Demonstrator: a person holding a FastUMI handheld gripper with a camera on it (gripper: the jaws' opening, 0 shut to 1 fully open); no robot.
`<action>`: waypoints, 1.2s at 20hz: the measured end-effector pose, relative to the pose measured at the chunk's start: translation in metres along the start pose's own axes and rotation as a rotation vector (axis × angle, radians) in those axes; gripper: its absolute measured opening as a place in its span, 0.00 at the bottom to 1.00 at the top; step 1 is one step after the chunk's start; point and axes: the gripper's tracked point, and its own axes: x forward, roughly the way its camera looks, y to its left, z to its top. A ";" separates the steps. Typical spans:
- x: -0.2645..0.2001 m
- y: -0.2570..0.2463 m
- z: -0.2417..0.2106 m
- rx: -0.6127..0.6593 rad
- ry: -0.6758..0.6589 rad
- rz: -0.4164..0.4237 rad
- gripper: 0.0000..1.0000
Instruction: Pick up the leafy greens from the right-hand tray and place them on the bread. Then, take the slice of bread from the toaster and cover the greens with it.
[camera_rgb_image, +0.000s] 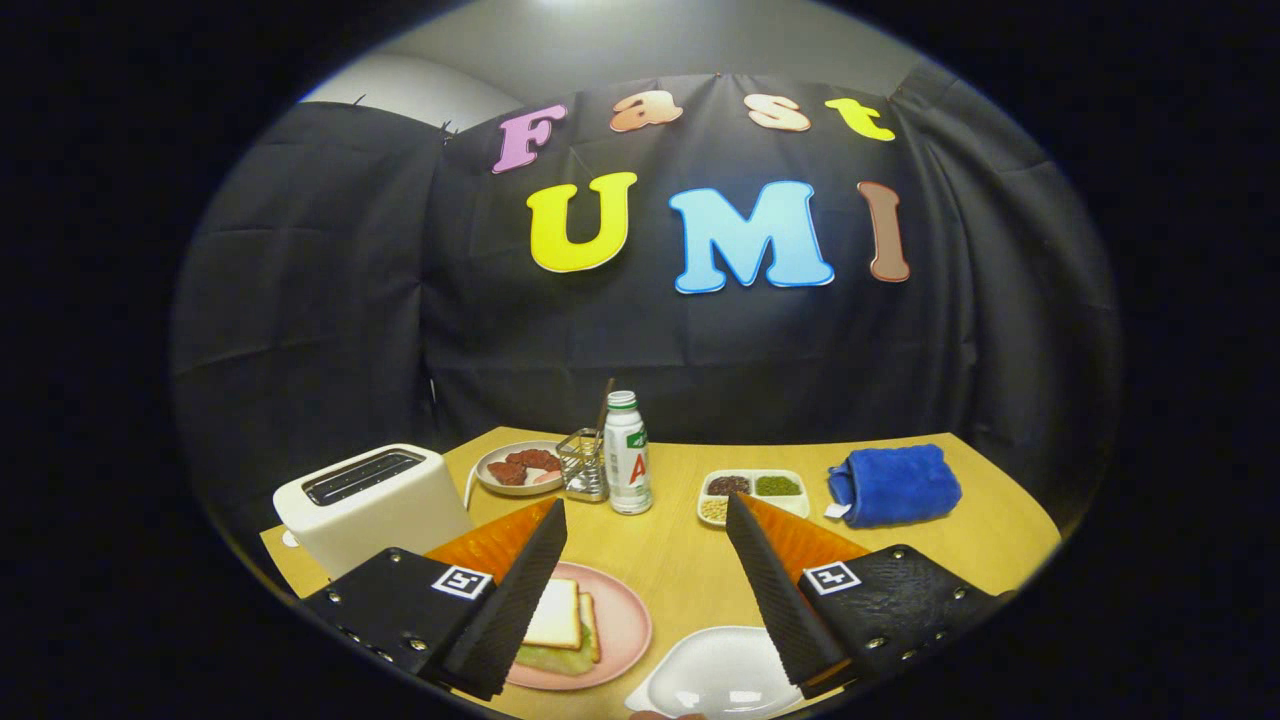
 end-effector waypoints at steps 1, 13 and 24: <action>-0.003 -0.015 0.007 -0.008 -0.014 -0.018 0.98; -0.081 -0.209 0.065 -0.065 -0.157 -0.253 0.97; -0.156 -0.338 0.070 -0.048 -0.255 -0.338 0.97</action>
